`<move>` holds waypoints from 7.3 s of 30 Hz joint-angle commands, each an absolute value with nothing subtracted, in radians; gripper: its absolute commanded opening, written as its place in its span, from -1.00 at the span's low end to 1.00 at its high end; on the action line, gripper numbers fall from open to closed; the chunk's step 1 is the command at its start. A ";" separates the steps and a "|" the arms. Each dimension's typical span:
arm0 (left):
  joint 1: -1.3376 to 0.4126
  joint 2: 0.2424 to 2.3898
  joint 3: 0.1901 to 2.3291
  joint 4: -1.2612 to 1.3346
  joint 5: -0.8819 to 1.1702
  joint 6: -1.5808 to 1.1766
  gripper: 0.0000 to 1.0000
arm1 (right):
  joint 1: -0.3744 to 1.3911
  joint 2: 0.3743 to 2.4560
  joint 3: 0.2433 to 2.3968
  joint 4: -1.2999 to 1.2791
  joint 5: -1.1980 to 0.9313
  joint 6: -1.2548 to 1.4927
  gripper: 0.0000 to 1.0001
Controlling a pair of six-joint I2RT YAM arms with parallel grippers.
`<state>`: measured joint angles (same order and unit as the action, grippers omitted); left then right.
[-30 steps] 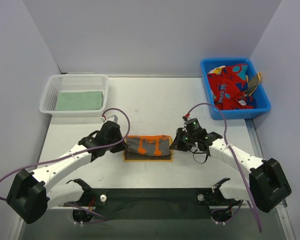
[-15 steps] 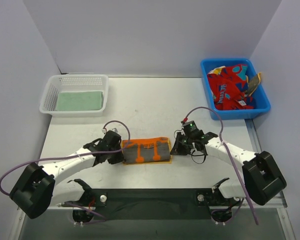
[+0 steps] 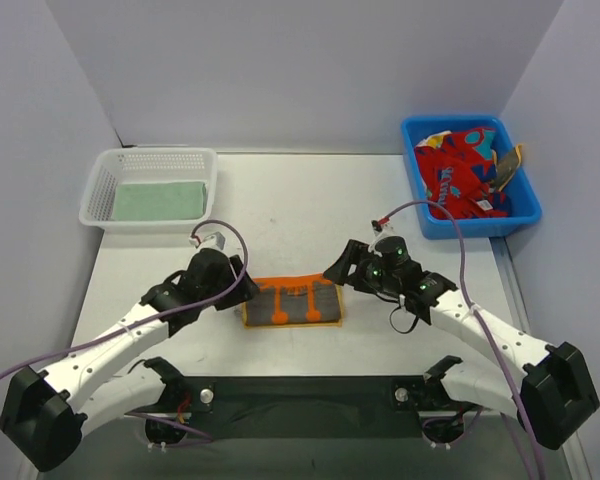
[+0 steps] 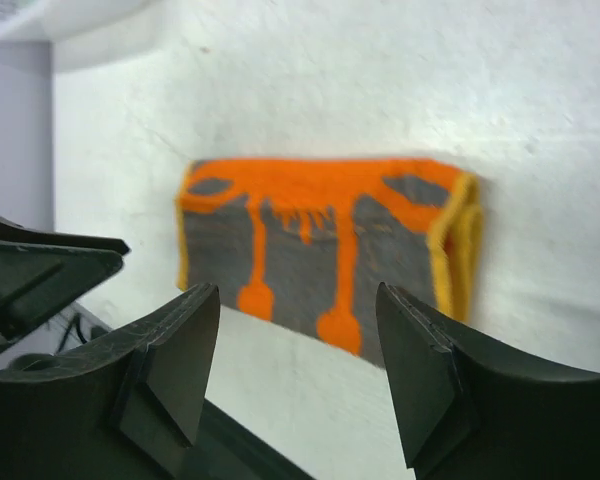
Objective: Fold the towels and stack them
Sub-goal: Smooth out wrinkles on the folded towel, then neatly place the folded towel into the bin
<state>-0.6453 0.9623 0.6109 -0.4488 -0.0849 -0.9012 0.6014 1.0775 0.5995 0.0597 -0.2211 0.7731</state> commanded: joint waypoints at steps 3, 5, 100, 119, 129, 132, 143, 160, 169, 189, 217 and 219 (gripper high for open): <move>-0.647 1.053 0.663 -0.243 -0.110 -0.920 0.05 | 0.676 1.193 0.581 0.454 -0.121 0.867 0.29; -0.647 1.107 0.657 -0.145 -0.112 -0.925 -0.06 | 0.698 1.294 0.580 0.612 -0.101 0.887 0.30; -0.087 0.905 0.658 -0.545 -0.032 -0.517 0.87 | 1.144 1.787 1.250 -0.219 0.069 0.226 0.27; -0.055 0.930 0.626 -0.515 0.000 -0.520 0.88 | 1.262 2.114 1.459 -0.388 0.265 0.084 -0.45; -0.054 0.968 0.559 -0.459 0.182 -0.632 0.88 | 1.207 1.886 1.229 -0.160 0.175 0.124 -1.00; -0.057 1.000 0.519 -0.375 0.290 -0.730 0.89 | 1.169 1.780 1.097 0.018 0.095 0.143 -1.00; -0.368 1.144 0.492 -0.095 0.250 -0.989 0.95 | 1.075 1.606 0.813 0.431 -0.063 0.236 -1.00; -0.600 1.358 0.437 0.124 0.038 -1.291 0.95 | 1.057 1.557 0.742 0.520 -0.091 0.271 -1.00; -0.617 1.358 0.399 0.136 -0.046 -1.359 0.71 | 1.048 1.545 0.726 0.538 -0.094 0.281 -1.00; -0.618 1.286 0.460 0.097 -0.101 -1.100 -1.00 | 1.034 1.462 0.724 0.422 -0.066 0.295 0.54; 0.054 1.726 1.569 -0.569 0.222 -0.198 -1.00 | 0.782 1.146 0.698 -0.100 0.135 0.193 0.91; 0.086 1.784 1.665 -0.618 0.198 -0.160 -1.00 | 0.778 1.163 0.706 -0.107 0.124 0.189 0.91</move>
